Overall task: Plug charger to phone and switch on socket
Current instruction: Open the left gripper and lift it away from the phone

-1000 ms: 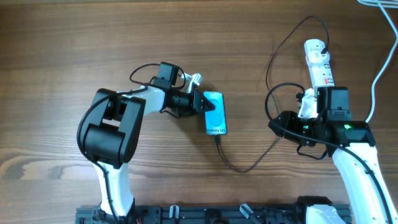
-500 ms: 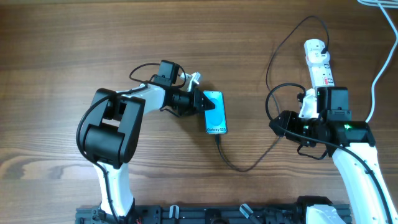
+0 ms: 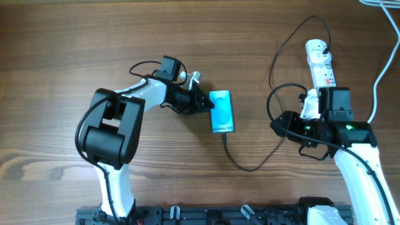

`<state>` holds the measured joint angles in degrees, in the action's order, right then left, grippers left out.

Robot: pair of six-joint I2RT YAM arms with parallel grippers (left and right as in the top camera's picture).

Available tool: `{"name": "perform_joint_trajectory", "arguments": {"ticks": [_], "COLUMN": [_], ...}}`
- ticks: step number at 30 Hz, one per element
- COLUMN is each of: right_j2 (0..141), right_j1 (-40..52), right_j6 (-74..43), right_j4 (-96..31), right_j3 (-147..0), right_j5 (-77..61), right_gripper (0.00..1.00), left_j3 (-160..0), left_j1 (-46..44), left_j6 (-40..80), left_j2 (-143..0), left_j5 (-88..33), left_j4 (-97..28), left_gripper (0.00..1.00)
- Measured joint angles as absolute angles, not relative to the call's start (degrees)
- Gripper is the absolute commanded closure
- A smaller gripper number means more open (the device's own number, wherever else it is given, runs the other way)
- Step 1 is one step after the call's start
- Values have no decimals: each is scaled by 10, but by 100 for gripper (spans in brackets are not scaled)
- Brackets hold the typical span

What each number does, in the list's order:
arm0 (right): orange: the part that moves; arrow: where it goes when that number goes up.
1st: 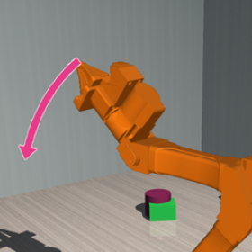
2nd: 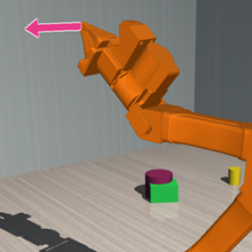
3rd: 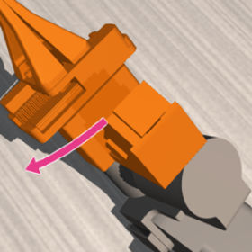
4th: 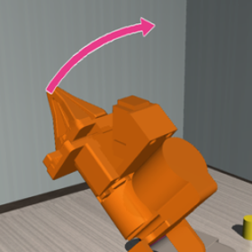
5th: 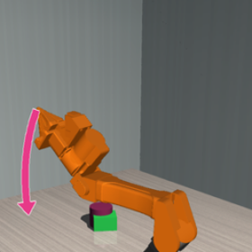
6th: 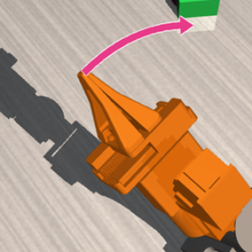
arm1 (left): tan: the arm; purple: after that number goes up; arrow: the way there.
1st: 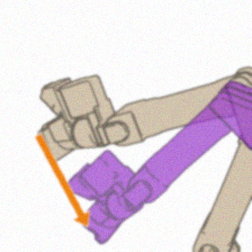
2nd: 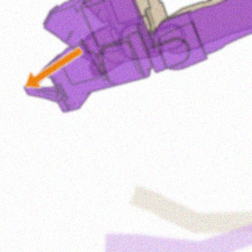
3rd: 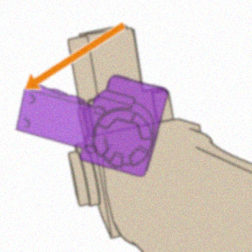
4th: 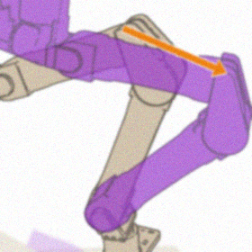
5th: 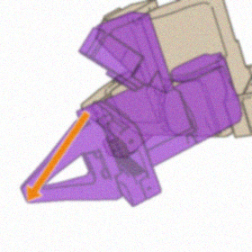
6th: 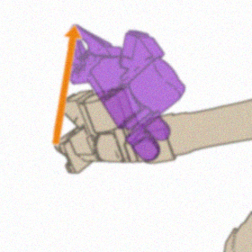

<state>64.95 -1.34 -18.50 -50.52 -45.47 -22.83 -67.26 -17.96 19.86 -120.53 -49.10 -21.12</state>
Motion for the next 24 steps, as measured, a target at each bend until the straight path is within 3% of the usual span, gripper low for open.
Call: {"name": "perform_joint_trajectory", "arguments": {"ticks": [13, 18, 24], "right_j2": [649, 649, 649], "right_j1": [-13, -13, -13], "right_j6": [-185, -185, -185], "right_j4": [-503, -503, -503], "right_j3": [-455, -455, -455], "right_j5": [-213, -204, -179], "right_gripper": [40, 39, 35], "left_j3": [-689, -701, -707], "left_j1": [-180, -180, -180], "left_j6": [199, 193, 180], "left_j2": [-1197, -1146, -951], "left_j5": [-460, -325, -185], "left_j4": [-264, -375, -457], "left_gripper": [71, 71, 71]}}
